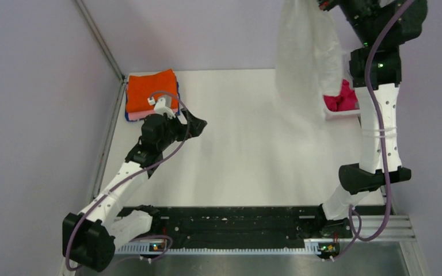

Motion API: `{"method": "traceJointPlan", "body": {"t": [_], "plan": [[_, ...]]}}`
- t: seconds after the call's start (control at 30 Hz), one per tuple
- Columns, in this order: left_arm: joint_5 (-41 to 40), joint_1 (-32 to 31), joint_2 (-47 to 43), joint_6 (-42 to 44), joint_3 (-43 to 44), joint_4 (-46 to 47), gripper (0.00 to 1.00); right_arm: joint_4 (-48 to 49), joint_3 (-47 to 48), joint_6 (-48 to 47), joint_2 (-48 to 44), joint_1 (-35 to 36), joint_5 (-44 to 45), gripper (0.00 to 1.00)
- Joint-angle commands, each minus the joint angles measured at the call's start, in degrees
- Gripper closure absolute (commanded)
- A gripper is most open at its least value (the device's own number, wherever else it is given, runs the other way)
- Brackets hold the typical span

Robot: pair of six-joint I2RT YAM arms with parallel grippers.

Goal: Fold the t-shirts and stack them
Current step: Move the tshirt to the center of the board

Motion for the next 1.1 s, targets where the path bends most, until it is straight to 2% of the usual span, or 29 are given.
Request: {"method": "traceJointPlan", "body": {"t": [0.0, 0.13, 0.2, 0.37, 0.53, 0.57, 0.63, 0.67, 0.7, 0.73, 0.77, 0.8, 0.83, 0.97, 1.07], "plan": [[-2.22, 0.00, -7.05, -1.07, -2.29, -3.52, 0.01, 2.14, -0.16, 0.06, -0.78, 9.21, -0.55, 1.00], [-2.93, 0.02, -12.93, -2.03, -4.77, -4.62, 0.01, -6.66, -1.88, -2.44, -0.44, 17.16, 9.90, 1.00], [-4.62, 0.01, -15.76, -2.29, -5.14, -6.87, 0.01, -7.48, -6.61, 0.96, -2.26, 17.82, 12.98, 1.00], [-11.98, 0.06, -19.40, -2.47, -5.89, -10.89, 0.01, -17.19, -17.87, 0.44, -9.01, 17.77, 31.75, 1.00], [-13.79, 0.03, -14.43, -4.36, -5.44, -10.17, 0.01, -22.26, -39.25, -2.68, -13.37, 16.49, 51.79, 1.00], [-13.41, 0.02, -12.11, -4.51, -4.53, -10.70, 0.01, -23.17, -42.83, -2.06, -12.50, 14.85, 52.79, 1.00], [-13.37, 0.01, -6.33, -5.44, -1.35, -13.06, 0.01, -24.35, -48.05, 0.98, -8.46, 9.13, 48.44, 1.00], [-13.12, 0.01, -3.86, -6.01, 0.10, -14.79, 0.01, -24.41, -49.76, 2.19, -6.40, 6.87, 46.52, 0.88], [-12.70, 0.07, -1.41, -6.16, 1.48, -16.38, 0.01, -24.44, -50.75, 2.80, -3.99, 5.25, 45.96, 0.70], [-11.83, 0.02, 1.03, -6.10, 2.46, -17.73, 0.01, -24.50, -50.89, 2.45, -1.72, 3.99, 45.87, 0.49], [-10.72, 0.02, 2.22, -5.66, 3.37, -19.01, 0.01, -25.36, -50.55, 2.26, -0.12, 3.40, 47.20, 0.20], [-9.95, 0.00, 3.05, -5.68, 3.64, -19.85, 0.01, -26.12, -49.75, 1.66, 1.05, 3.18, 48.96, 0.07], [-9.15, 0.05, 3.31, -5.68, 3.41, -20.10, 0.01, -26.49, -49.28, 0.95, 1.30, 3.24, 50.52, 0.02], [-9.17, 0.02, 2.17, -6.31, 0.19, -21.32, 0.01, -25.50, -51.00, -1.76, -1.32, 3.24, 51.34, 0.01], [-10.13, 0.01, 0.99, -7.51, -3.29, -22.42, 0.01, -24.67, -57.40, -1.89, -6.35, 3.25, 49.71, 0.01]]}}
